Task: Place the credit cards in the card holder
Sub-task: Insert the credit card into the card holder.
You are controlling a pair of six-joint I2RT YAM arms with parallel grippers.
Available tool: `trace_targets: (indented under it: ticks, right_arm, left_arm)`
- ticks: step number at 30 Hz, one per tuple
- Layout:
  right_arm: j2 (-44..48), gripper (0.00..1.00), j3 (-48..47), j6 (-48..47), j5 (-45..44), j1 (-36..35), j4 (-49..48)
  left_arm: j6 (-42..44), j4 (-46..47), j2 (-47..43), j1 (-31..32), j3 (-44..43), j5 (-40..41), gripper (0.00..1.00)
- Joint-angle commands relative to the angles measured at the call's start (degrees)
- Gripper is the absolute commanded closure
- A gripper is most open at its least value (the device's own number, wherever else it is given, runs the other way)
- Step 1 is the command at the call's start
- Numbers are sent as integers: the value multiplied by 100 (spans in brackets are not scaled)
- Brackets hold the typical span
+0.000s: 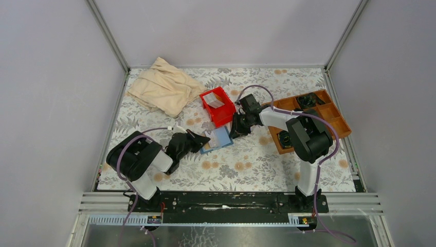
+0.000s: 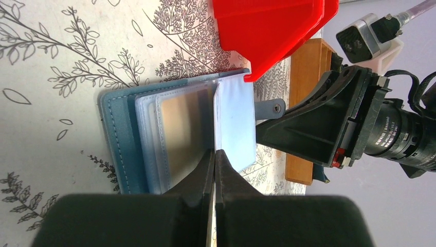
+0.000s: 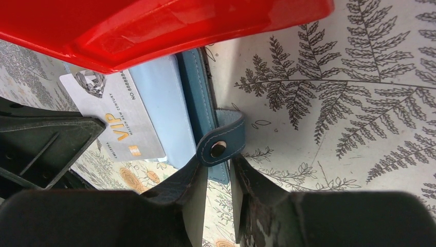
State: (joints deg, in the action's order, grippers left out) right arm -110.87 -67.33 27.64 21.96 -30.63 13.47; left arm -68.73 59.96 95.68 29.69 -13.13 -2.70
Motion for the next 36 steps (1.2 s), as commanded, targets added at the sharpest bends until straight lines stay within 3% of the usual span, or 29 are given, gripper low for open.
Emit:
trace_targets:
  ticks: [1,17,36]
  right_arm:
    - [-106,71,-146,-88,-71,28,176]
    - [106,64,-342,-252,-741,66,412]
    - [308,65,-553,-455,-778,-70,527]
  left_arm:
    - [-9,379,67,50,69,286,100]
    - [317,332,-19,45,229,181,100]
    - [490,402,110,54,181,44,100]
